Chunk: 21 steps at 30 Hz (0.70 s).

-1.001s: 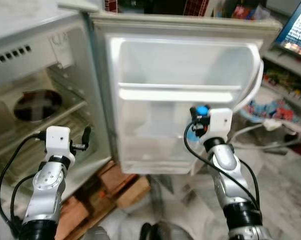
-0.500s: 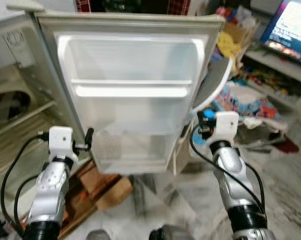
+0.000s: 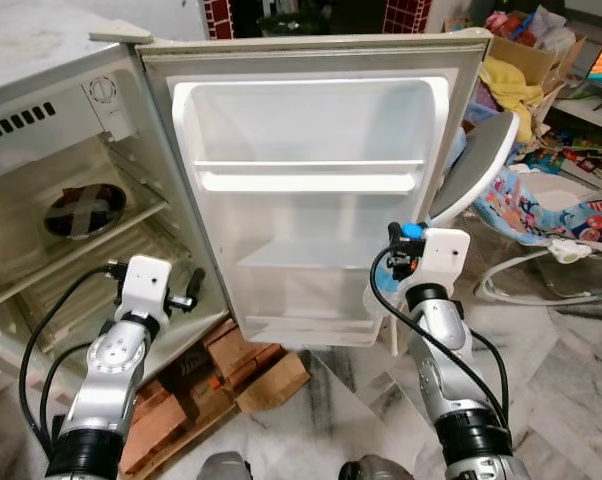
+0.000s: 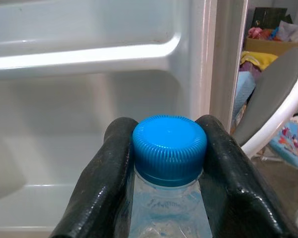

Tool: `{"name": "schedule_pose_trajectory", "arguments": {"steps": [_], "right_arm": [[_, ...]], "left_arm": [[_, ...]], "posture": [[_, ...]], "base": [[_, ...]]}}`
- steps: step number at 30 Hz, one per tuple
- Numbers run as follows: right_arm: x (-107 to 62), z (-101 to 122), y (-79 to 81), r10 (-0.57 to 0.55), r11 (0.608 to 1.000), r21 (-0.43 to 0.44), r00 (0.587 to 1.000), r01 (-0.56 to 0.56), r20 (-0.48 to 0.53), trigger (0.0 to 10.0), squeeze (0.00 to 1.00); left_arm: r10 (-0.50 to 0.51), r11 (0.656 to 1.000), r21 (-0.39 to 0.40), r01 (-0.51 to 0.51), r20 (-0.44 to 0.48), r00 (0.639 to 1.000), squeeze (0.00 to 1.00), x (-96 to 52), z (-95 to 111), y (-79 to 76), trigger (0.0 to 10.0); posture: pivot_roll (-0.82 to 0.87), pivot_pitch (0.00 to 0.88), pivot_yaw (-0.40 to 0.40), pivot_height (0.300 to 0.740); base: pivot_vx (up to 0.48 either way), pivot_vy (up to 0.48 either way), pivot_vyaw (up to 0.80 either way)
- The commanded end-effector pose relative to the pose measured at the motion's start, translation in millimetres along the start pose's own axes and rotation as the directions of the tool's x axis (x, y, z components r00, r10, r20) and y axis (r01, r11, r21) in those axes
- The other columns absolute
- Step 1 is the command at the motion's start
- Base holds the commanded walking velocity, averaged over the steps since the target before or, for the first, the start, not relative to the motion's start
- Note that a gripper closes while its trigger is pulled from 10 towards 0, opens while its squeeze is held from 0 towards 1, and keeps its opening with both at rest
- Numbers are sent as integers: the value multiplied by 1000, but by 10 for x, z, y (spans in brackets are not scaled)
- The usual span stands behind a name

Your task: Restocking fridge

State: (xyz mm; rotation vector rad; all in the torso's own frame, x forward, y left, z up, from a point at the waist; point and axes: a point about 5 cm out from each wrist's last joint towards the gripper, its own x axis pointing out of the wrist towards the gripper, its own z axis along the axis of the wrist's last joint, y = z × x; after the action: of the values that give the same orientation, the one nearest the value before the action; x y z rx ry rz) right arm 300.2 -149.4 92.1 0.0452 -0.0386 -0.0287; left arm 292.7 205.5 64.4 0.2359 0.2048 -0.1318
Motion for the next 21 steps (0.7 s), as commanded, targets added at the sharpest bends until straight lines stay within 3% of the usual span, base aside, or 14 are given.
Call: {"name": "schedule_pose_trajectory", "arguments": {"steps": [1,6,11,13,15,16,20,21], "right_arm": [[35,48,-40,-10,1000,-7,1000,10,25,10000,0],[89,65,-105,3,999,-32,1000,-3,20,10000,0],[95,36,-130,-2,1000,-27,1000,2,7,10000,0],[87,34,-78,14,1000,-24,1000,-14,9,10000,0],[77,31,-64,19,1000,-24,1000,-19,9,10000,0],[59,32,-61,20,1000,-22,1000,-19,11,10000,0],[18,45,-84,18,1000,-20,1000,-18,18,10000,0],[-39,57,-124,17,1000,-19,1000,-17,21,10000,0]], "left_arm": [[8,1000,5,-8,0,1000,0,25,12,-6,10000],[22,1000,3,-21,-13,1000,0,-13,-36,1,10000],[33,999,-1,-33,-25,999,0,-68,-116,19,10000],[67,998,-15,-67,-27,997,0,-153,-160,72,10000],[95,994,-53,-97,-42,995,0,-197,-191,102,10000],[128,978,-153,-138,-73,989,0,-256,-226,133,10000],[134,965,-218,-147,-74,988,0,-384,-230,122,10000],[165,967,-188,-171,-48,985,0,-517,-211,79,10000]], "posture": [[33,0,23,740],[38,0,-26,740],[52,0,-44,740],[53,0,-47,740],[51,0,-48,740],[48,0,-50,740],[52,0,-57,740],[56,0,-66,740]], "base": [[0,0,0],[0,0,-81],[0,374,-553],[0,187,-275],[0,0,0],[0,0,0],[0,0,0],[0,0,0]]}}
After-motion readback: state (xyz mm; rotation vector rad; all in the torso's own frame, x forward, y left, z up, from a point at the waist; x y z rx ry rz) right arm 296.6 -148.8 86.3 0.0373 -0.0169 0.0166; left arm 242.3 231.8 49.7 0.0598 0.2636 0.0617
